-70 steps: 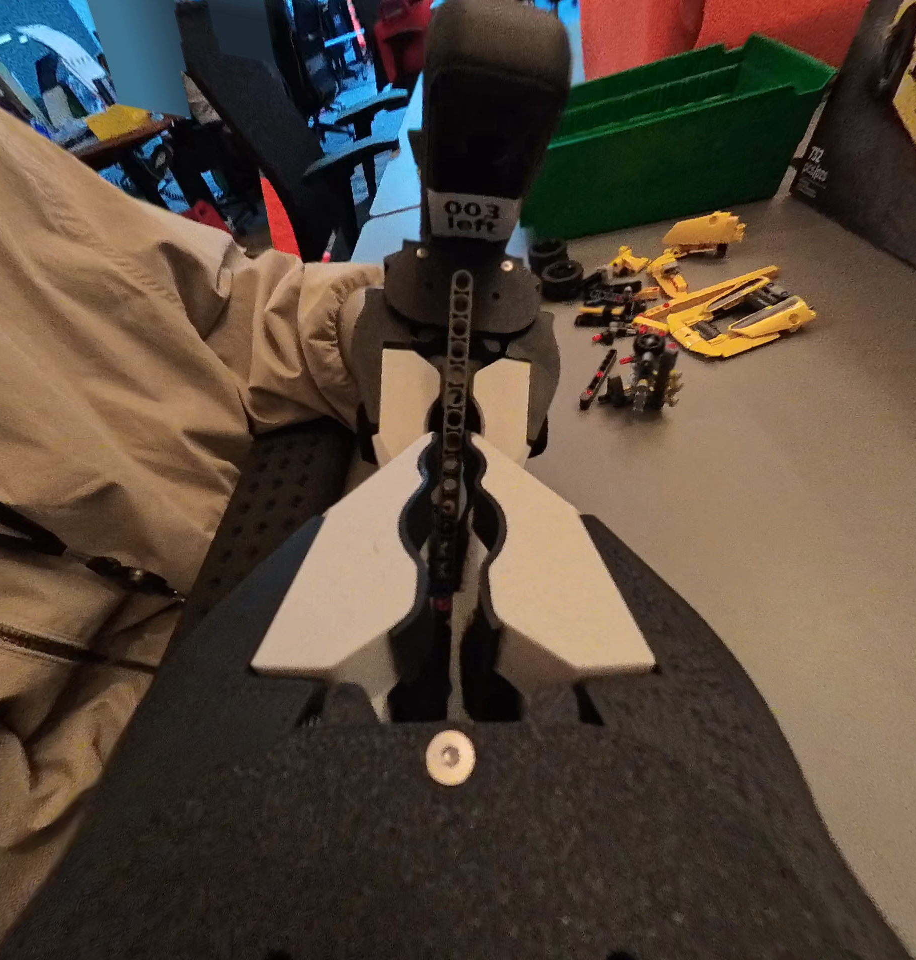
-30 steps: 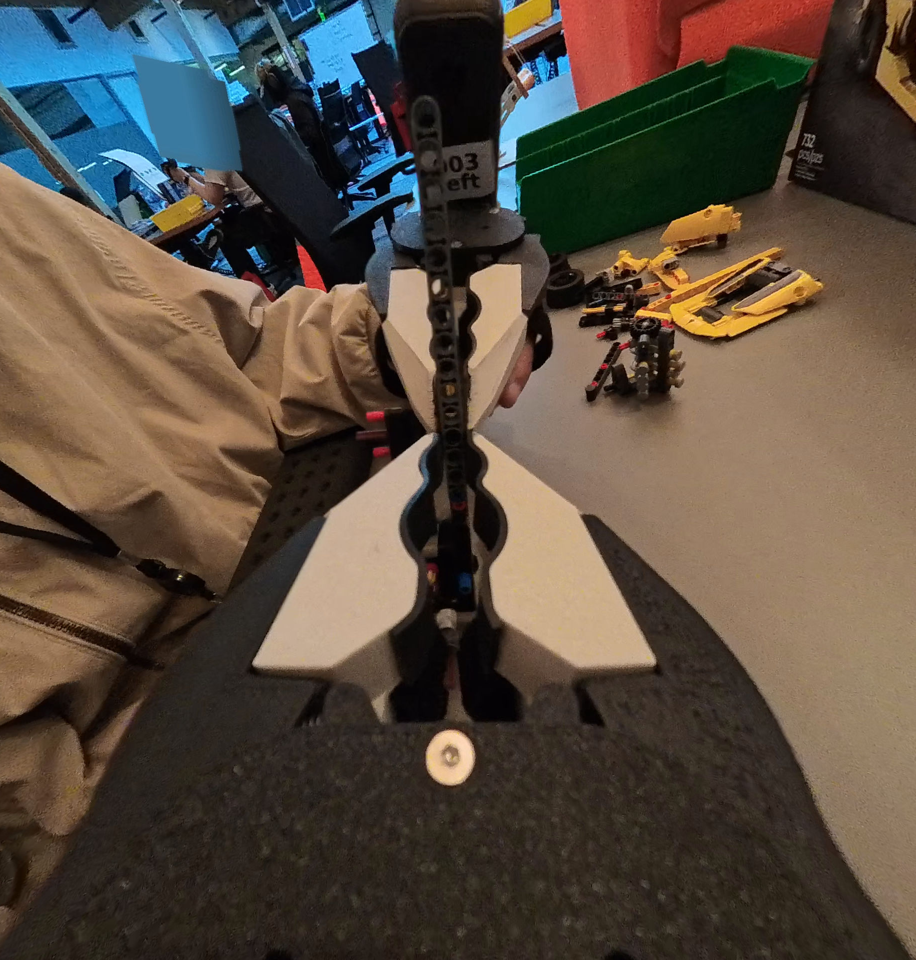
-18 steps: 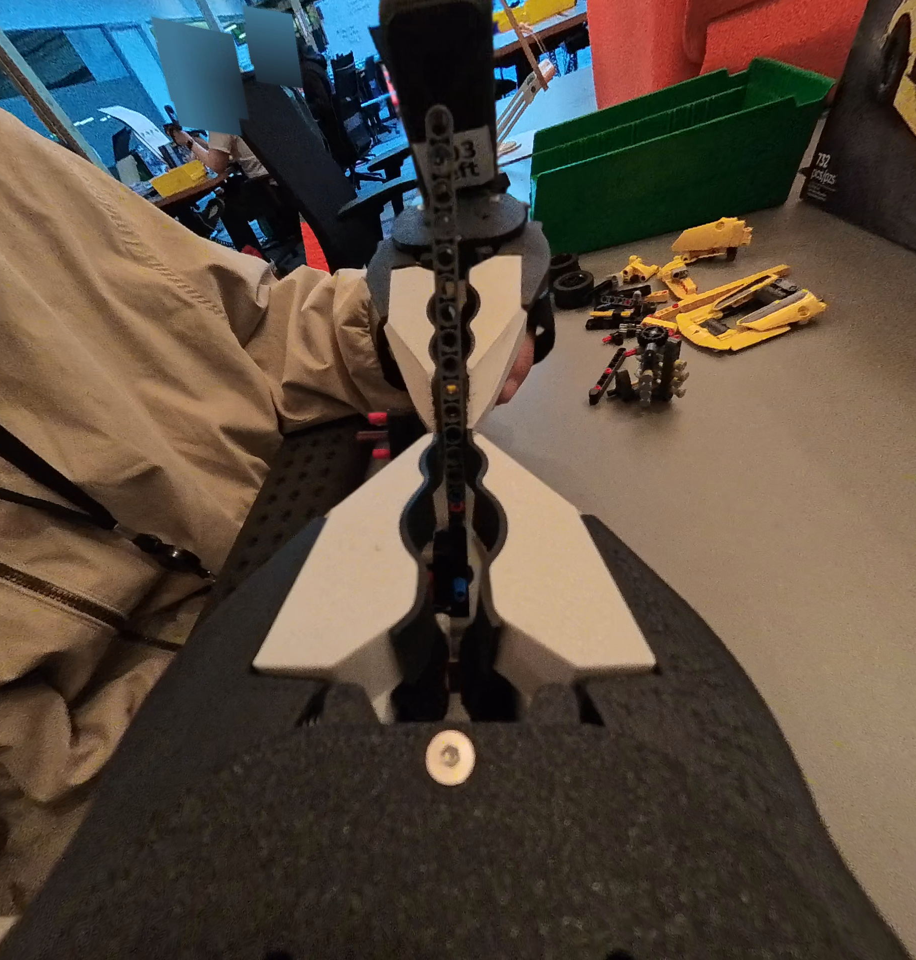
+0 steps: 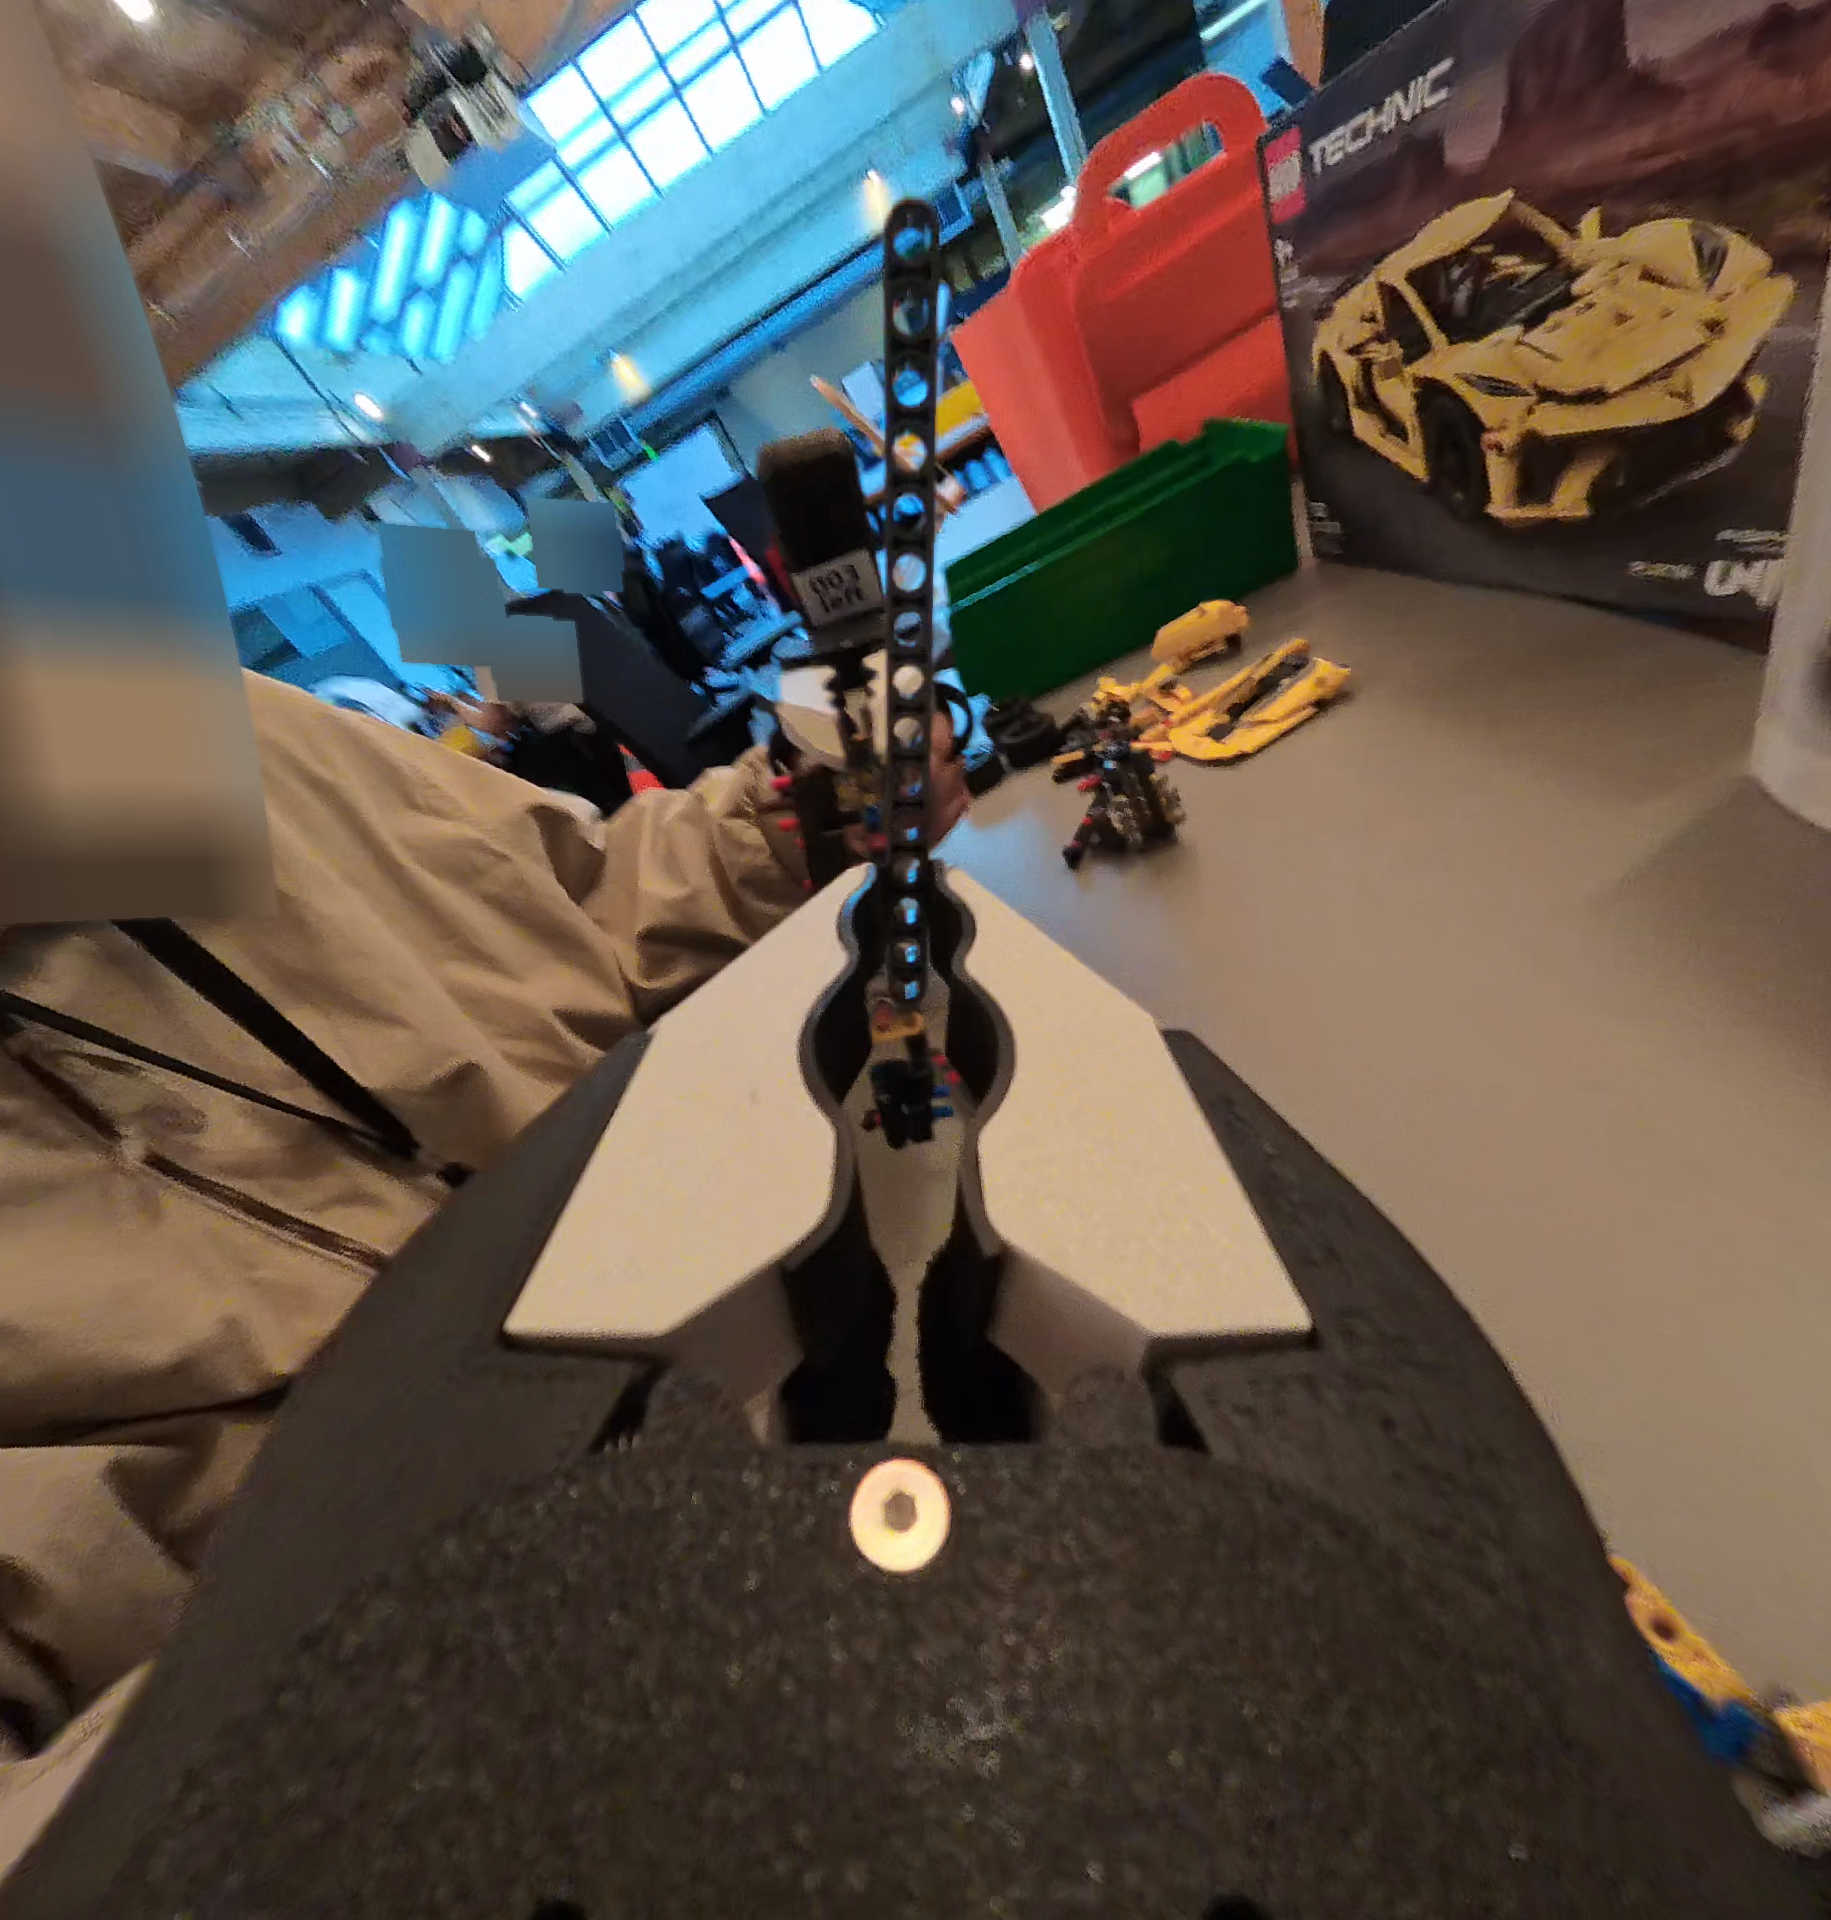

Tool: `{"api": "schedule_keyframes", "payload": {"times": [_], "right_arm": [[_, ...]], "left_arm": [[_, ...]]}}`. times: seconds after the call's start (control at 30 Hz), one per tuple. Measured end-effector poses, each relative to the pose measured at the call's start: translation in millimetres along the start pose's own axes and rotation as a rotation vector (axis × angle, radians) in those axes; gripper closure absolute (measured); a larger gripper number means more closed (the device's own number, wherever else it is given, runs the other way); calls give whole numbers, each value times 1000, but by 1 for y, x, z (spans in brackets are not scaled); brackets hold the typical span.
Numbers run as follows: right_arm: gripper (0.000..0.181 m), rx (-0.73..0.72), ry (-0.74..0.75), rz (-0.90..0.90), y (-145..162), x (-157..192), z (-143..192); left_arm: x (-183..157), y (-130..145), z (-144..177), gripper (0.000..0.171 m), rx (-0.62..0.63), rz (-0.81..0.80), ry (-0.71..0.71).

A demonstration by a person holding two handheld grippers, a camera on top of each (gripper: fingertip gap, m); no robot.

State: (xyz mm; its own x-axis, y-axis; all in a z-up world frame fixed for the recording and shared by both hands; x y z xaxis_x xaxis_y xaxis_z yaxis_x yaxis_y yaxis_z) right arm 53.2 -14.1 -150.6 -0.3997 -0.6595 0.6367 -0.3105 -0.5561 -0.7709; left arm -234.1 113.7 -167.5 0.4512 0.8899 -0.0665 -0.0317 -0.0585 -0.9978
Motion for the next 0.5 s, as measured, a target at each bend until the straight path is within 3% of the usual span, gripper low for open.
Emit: {"api": "schedule_keyframes", "payload": {"times": [0.17,0.27,0.37,0.5], "right_arm": [[176,-90,-128,-209,-3,-7,23],[176,-62,203,-212,1,-19,45],[175,114,776,-147,15,-23,77],[175,356,1112,-204,31,-10,92]], "left_arm": [[4,-3,5,165,7,-23,-79],[12,-3,13,165,-28,16,-115],[21,1,18,164,-46,68,-152],[27,8,18,165,-25,89,-155]]}}
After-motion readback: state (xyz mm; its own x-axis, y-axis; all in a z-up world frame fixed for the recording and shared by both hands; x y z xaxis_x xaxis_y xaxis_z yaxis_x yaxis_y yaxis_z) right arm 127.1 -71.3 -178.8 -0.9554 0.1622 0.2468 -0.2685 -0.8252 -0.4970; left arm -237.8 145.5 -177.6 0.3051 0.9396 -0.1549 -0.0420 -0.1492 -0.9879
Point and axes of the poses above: each gripper's, where its closed fingertips meet, z back along the fingers, y out of its underside, x = y × z across the jaws, the point moved 9 cm from there along z, back along the fingers, and after that the axes turned 12 degrees about -z, right-handed, at the moved point
